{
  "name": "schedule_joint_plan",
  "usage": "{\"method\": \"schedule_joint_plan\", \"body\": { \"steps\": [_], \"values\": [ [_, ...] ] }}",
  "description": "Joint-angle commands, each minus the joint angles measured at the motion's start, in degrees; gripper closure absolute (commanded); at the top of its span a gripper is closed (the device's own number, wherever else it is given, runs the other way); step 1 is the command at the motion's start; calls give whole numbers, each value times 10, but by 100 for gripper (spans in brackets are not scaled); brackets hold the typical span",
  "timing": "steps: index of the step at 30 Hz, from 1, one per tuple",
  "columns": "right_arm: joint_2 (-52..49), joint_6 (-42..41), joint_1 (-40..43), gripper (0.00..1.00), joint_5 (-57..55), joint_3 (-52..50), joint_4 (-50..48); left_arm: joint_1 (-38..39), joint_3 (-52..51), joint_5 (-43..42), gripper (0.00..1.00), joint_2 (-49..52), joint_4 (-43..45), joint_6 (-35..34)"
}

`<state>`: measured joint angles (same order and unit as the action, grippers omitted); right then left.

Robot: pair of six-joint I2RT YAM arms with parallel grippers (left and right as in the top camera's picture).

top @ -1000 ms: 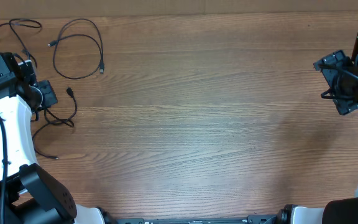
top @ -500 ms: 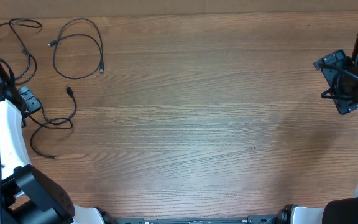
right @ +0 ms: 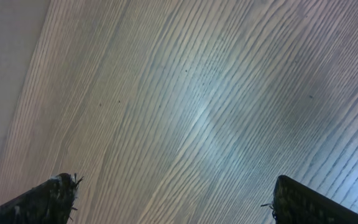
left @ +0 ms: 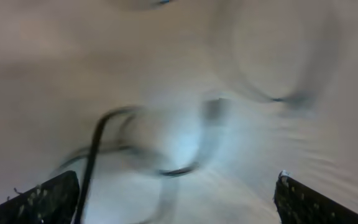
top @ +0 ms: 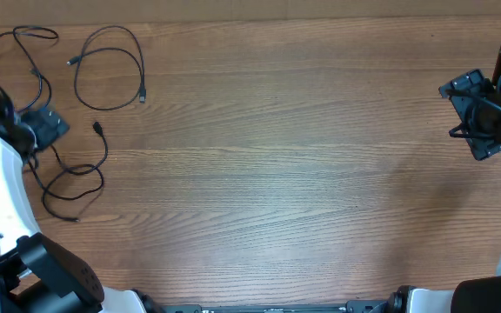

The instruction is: Untangle cables

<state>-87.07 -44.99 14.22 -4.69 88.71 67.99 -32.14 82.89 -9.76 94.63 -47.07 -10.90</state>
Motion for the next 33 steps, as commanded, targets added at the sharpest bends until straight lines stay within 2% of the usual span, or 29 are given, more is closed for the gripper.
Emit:
{"method": "schedule_joint_plan", "body": {
  "steps": [1, 4, 9, 12, 13, 14, 15, 16, 19, 20, 22, 24, 26, 30, 33],
  "values": [
    [-1, 0, 1, 0, 2, 9, -3, -1, 68, -276, 0, -40, 2, 82],
    [-1, 0, 1, 0, 2, 9, -3, 5, 96, -323, 1, -53, 2, 82],
    [-1, 0, 1, 0, 2, 9, -3, 37, 99, -329, 0, -67, -20, 86],
    [-1, 0, 1, 0, 2, 9, -4, 73, 98, -324, 2, -66, -65, 97],
    [-1, 0, 1, 0, 1, 9, -4, 86, 98, -305, 7, -66, -89, 96],
    [-1, 0, 1, 0, 1, 9, -3, 103, 98, -267, 20, -66, -122, 95],
    [-1, 0, 1, 0, 2, 9, -3, 115, 97, -228, 38, -66, -148, 89],
    [-1, 0, 1, 0, 1, 8, -3, 130, 97, -164, 51, -66, -179, 68],
    [-1, 0, 1, 0, 2, 5, -4, 176, 81, 51, 91, -64, -257, -68],
    [-2, 0, 1, 0, 2, 5, -4, 191, 70, 101, 96, -64, -277, -107],
    [-5, 0, 1, 0, 2, 5, -4, 217, 40, 162, 96, -64, -293, -143],
    [-9, 0, 1, 0, 1, 5, -4, 231, 5, 194, 96, -63, -287, -152],
    [-16, 0, 1, 0, 1, 5, -4, 229, -36, 221, 96, -62, -280, -190],
    [-28, 0, 1, 0, 1, 5, -4, 182, -92, 271, 96, -62, -276, -260],
    [-34, 0, 1, 0, 1, 5, -5, 121, -122, 278, 96, -62, -254, -268]
  ]
}}
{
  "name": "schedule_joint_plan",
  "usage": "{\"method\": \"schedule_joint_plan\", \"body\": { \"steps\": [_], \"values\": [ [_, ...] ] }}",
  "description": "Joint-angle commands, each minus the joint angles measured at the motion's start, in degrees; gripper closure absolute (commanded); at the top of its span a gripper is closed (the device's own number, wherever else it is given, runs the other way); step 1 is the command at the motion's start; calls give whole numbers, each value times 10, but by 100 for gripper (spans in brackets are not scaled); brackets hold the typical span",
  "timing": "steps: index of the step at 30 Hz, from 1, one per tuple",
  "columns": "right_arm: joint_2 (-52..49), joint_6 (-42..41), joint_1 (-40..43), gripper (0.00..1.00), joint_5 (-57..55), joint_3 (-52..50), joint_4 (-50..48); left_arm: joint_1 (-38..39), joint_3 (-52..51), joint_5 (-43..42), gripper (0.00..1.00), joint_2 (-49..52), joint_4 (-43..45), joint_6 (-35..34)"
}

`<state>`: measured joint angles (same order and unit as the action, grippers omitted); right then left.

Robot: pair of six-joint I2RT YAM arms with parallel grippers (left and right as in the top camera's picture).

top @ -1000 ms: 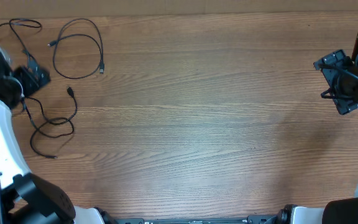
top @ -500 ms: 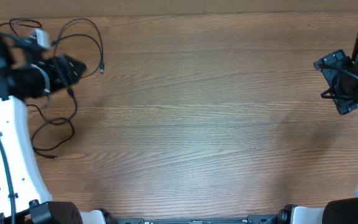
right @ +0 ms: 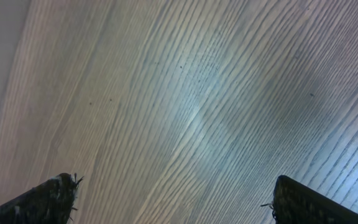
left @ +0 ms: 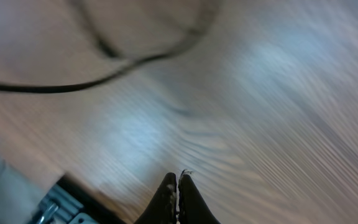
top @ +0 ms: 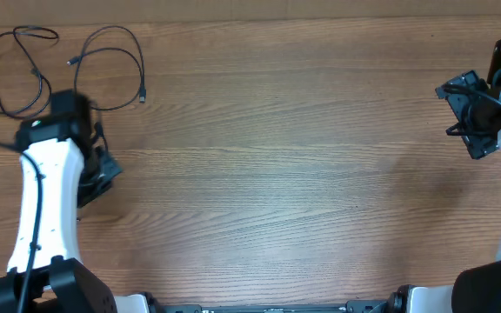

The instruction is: Untangle cables

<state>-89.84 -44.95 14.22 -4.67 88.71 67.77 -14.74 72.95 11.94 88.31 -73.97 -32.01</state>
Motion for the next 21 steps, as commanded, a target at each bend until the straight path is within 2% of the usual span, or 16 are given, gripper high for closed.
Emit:
{"method": "schedule_joint_plan", "body": {
  "steps": [1, 7, 13, 16, 21],
  "values": [
    [-7, 0, 1, 0, 1, 5, -2, -73, -32, 59, 96, 2, 26, -57],
    [-8, 0, 1, 0, 1, 5, -2, -183, -53, 15, 96, 2, 92, -57],
    [-8, 0, 1, 0, 1, 5, -2, -277, -53, -17, 96, 14, 203, -49],
    [-8, 0, 1, 0, 1, 5, -5, -300, -53, -41, 96, 39, 264, -15],
    [-8, 0, 1, 0, 6, 5, -9, -303, -49, -40, 96, 102, 315, 16]
  ]
}}
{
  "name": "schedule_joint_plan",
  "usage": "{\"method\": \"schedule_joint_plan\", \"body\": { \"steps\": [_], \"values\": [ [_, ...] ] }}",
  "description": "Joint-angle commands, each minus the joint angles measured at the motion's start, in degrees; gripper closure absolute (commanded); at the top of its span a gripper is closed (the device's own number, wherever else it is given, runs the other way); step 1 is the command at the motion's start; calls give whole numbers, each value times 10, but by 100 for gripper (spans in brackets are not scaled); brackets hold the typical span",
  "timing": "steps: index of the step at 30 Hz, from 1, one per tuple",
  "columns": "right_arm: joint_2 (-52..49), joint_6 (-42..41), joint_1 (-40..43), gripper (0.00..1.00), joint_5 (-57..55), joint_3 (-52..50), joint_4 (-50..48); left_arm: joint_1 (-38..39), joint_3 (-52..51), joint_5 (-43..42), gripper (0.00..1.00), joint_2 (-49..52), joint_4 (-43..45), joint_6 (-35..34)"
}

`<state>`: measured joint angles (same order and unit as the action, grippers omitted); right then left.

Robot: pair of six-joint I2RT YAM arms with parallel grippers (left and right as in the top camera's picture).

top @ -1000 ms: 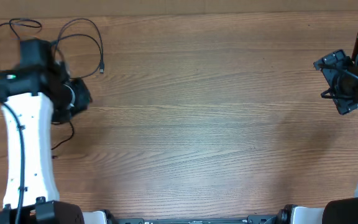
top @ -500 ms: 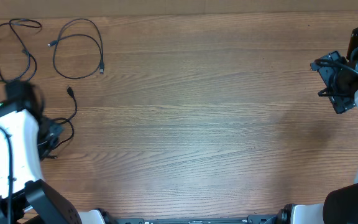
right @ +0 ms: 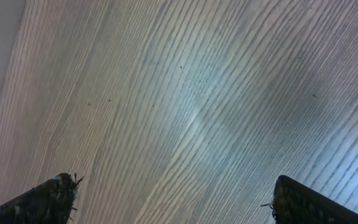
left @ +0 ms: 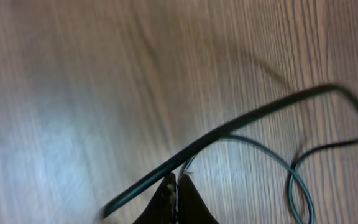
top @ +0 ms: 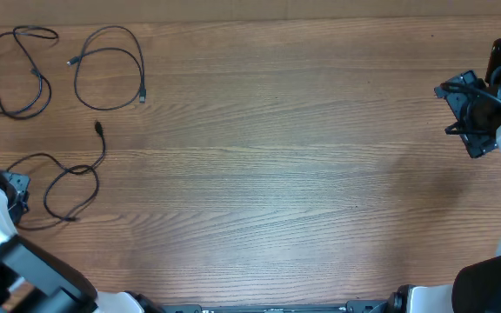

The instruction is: Untangle cables

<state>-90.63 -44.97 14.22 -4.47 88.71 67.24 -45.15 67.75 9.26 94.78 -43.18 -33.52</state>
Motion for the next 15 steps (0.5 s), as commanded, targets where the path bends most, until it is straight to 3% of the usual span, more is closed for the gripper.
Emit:
{"method": "schedule_joint_plan", "body": {
  "steps": [1, 8, 12, 15],
  "values": [
    [0, 0, 1, 0, 3, 5, -3, 1, 5, -14, 96, 53, 9, 31],
    [0, 0, 1, 0, 3, 5, 0, 1, 5, -21, 96, 164, 46, 31],
    [0, 0, 1, 0, 3, 5, 0, 1, 9, -102, 96, 175, 69, 34],
    [0, 0, 1, 0, 5, 5, 0, 1, 39, -217, 96, 165, 79, 102]
  ]
}}
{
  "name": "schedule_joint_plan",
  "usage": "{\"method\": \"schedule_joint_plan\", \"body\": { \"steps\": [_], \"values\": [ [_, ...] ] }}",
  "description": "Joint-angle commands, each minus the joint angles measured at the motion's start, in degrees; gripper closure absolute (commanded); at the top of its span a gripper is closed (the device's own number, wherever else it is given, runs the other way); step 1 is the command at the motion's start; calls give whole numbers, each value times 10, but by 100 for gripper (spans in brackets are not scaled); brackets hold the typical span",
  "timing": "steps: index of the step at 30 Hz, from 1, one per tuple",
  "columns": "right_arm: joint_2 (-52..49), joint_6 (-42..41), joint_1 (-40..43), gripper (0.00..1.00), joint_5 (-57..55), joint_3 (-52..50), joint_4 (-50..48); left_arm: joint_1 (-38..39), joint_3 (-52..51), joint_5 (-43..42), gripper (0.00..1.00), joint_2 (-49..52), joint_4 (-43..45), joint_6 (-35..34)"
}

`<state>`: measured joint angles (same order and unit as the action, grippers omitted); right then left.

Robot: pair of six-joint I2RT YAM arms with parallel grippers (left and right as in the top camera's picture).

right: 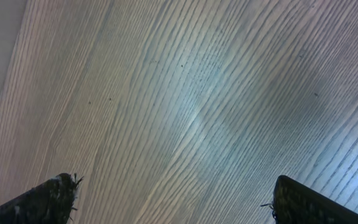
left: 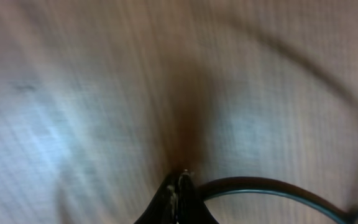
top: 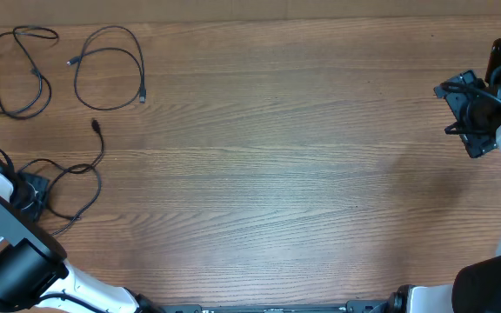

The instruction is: Untangle cables

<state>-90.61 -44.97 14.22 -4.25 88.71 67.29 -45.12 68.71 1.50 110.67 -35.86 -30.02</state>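
Note:
Three black cables lie at the table's left. One cable point(top: 103, 149) runs from its plug near the middle left down to my left gripper point(top: 31, 193). In the blurred left wrist view the left gripper point(left: 180, 182) is shut, and this cable point(left: 260, 183) comes out from the right side of its fingertips. The other two cables, one point(top: 41, 87) at the far left corner and one point(top: 140, 65) beside it, lie as separate loops. My right gripper point(top: 466, 115) hovers at the right edge, and in its wrist view the right gripper point(right: 176, 199) is open over bare wood.
The wooden table point(top: 285, 165) stretches between both arms. The left arm's white link sits at the table's left edge, close to the held cable's loops.
My left gripper has shifted a little to the right from the table's left edge. The cable at its tips lies in a different shape, its loop now trailing lower. The right arm is unmoved.
At first my left gripper was open over the cables at the left. Then it was shut, with its arm covering the lower cable. Later it stood at the left edge with that cable at its tips, and now it holds it slightly further right.

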Motion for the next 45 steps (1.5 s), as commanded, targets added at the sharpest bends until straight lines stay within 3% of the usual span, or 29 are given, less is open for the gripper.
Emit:
{"method": "schedule_joint_plan", "body": {
  "steps": [1, 3, 6, 7, 8, 12, 20, 25, 31, 33, 35, 45],
  "values": [
    [-1, 0, 1, 0, 6, 5, -1, 0, 45, -182, 96, 2, 5, 89],
    [-1, 0, 1, 0, 19, 5, -1, 2, 96, -307, 94, -12, -7, 141],
    [-1, 0, 1, 0, 19, 5, -1, 8, 155, -376, 89, -31, -30, 146],
    [-1, 0, 1, 0, 19, 5, -1, 10, 173, -382, 80, -39, -39, 145],
    [-1, 0, 1, 0, 18, 5, -1, 13, 189, -388, 66, -48, -49, 141],
    [-1, 0, 1, 0, 19, 5, -1, 33, 238, -402, 41, -86, -89, 133],
    [-1, 0, 1, 0, 18, 5, -10, 118, 249, -381, 23, -223, -174, 212],
    [-1, 0, 1, 0, 18, 5, -10, 175, 209, -341, 19, -327, -206, 245],
    [-1, 0, 1, 0, 18, 5, -10, 183, 2, -316, 13, -533, -162, 249],
    [-1, 0, 1, 0, 18, 5, -10, 183, -42, -313, 0, -590, -160, 255],
    [-1, 0, 1, 0, 19, 5, -10, 183, -69, -313, 0, -640, -157, 247],
    [-1, 0, 1, 0, 18, 5, -10, 185, -80, -311, 0, -715, -244, 247]
  ]
}}
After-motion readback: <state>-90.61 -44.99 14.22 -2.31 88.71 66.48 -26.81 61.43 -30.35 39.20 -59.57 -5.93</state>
